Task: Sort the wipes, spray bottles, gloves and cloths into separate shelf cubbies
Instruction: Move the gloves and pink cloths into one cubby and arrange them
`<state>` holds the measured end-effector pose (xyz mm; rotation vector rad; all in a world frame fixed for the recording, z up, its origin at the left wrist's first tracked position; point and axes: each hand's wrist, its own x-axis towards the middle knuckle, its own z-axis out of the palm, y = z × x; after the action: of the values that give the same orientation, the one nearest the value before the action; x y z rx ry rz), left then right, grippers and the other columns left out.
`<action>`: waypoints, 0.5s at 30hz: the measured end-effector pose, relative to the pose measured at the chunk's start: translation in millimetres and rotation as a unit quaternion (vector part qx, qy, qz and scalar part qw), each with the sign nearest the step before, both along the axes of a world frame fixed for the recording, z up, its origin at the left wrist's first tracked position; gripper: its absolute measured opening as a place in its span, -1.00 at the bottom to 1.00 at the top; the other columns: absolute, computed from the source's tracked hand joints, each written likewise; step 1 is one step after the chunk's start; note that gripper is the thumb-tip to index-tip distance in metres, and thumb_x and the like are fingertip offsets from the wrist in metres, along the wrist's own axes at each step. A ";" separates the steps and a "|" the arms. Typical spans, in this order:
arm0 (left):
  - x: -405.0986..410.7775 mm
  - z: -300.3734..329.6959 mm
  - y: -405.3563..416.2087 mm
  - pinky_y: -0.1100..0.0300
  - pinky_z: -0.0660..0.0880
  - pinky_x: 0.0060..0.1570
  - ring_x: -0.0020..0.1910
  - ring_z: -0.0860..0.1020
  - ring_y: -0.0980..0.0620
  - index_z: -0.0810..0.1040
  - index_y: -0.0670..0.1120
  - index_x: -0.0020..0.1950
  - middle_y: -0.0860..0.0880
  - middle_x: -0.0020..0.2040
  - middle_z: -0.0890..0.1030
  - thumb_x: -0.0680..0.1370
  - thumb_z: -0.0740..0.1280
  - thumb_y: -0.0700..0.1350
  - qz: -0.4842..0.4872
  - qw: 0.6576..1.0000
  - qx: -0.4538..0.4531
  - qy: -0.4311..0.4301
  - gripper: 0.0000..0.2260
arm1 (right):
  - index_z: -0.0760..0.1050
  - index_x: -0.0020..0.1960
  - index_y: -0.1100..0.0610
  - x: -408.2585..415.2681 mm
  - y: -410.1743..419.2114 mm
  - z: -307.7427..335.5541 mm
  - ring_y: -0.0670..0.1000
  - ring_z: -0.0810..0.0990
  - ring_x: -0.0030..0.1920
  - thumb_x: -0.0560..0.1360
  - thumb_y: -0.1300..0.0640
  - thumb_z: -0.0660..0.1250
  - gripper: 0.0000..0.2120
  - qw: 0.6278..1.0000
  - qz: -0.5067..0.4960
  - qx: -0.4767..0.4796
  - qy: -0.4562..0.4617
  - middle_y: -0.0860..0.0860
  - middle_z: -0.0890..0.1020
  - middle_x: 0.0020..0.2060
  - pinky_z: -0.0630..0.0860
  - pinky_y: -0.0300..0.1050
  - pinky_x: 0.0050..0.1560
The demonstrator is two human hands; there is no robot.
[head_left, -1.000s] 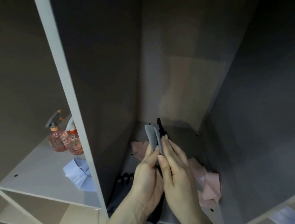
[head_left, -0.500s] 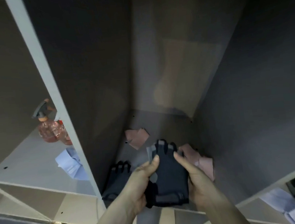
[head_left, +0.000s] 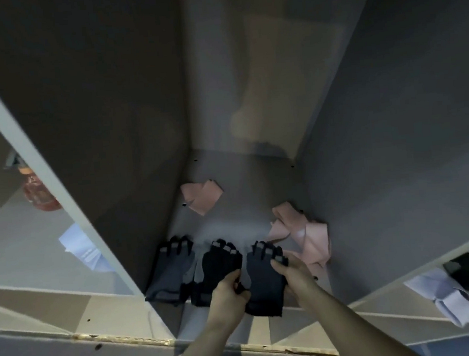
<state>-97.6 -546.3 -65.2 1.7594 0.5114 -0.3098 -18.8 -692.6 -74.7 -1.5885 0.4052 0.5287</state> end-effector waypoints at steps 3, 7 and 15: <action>-1.1 -3.9 -4.0 0.34 0.43 0.06 0.24 0.50 -0.03 0.36 -0.17 0.42 -0.09 0.26 0.53 0.55 0.20 -0.30 -0.030 0.990 0.117 -0.067 -0.58 | 0.53 -0.06 0.16 10.4 -5.4 -9.5 0.17 0.59 0.05 0.50 0.33 0.31 -0.90 0.997 0.036 -0.062 -0.031 0.21 0.63 0.06 0.52 0.08 0.17; -14.7 -4.7 0.8 0.22 0.51 -0.12 0.02 0.60 0.01 0.54 0.05 0.25 0.06 0.12 0.56 0.53 0.26 -0.21 -0.070 0.936 0.302 -0.165 -0.67 | 0.53 0.06 0.09 21.7 -9.6 -17.2 0.14 0.58 0.12 0.48 0.41 0.27 -0.72 0.988 0.063 -0.123 -0.076 0.14 0.62 0.08 0.50 0.09 0.23; -6.8 -43.7 7.2 -0.42 -0.30 0.32 0.47 -0.38 -0.02 -0.29 0.23 0.49 0.07 0.48 -0.42 0.57 -0.03 0.30 -0.389 0.758 0.514 -0.097 -0.40 | 0.48 0.25 0.17 22.7 -3.8 -18.4 0.03 0.53 0.16 0.47 0.42 0.28 -0.62 0.972 0.120 -0.145 -0.140 0.04 0.58 0.11 0.45 0.01 0.28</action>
<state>-104.4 -539.1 -108.8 3.0194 -0.3605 -0.4539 4.0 -696.4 -93.0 -1.9788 0.0774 0.4311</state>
